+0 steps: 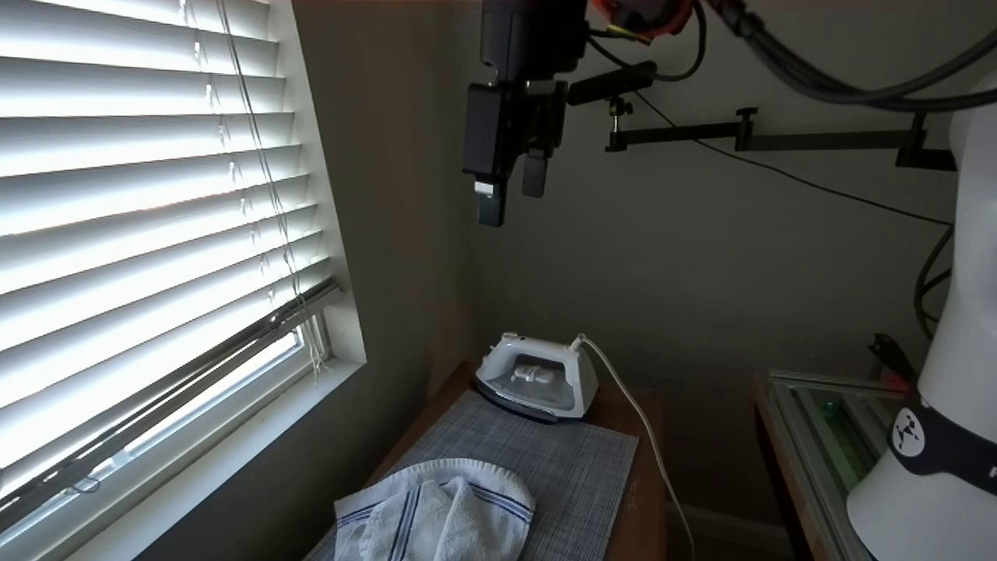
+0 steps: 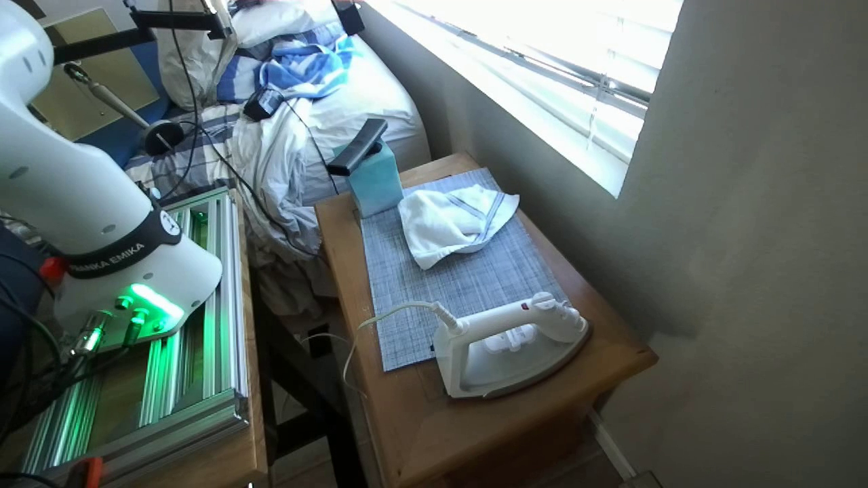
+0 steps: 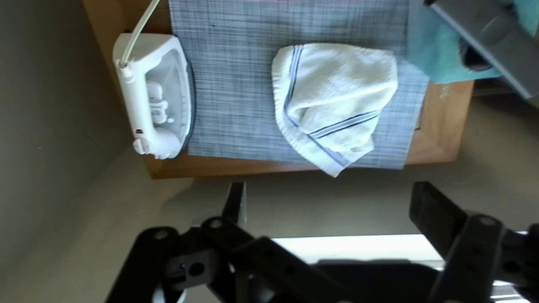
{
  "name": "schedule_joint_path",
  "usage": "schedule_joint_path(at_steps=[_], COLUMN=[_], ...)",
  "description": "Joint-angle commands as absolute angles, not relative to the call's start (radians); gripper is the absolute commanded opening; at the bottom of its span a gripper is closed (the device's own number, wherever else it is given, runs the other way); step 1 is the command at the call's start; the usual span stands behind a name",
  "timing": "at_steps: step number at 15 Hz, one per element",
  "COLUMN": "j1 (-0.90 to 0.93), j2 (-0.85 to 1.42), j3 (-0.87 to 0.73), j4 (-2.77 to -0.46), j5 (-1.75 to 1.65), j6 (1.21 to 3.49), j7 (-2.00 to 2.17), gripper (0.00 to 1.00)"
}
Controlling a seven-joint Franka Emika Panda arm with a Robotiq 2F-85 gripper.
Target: Put the iron on top of the tea towel
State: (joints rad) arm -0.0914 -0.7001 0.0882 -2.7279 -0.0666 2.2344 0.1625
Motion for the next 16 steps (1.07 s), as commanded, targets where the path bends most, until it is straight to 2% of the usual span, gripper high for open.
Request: schedule_joint_path(at_steps=[1,9,10,16], j1=[-0.208,-0.352,-0.309,-0.319], j2=[-0.559,-0.28,-0.356,-0.289], j3=[0.075,-0.016,-0.017,-0.049], j4=[-2.707,-2.659,-2.701,-2.674], j5=[-0.168,-0.344,-0.313,-0.327], j6=[2.366,2.393,2.399,2.399], j7=[0.225,0.229,0.214,0.214], gripper=[1.0,1.0,1.0,1.0])
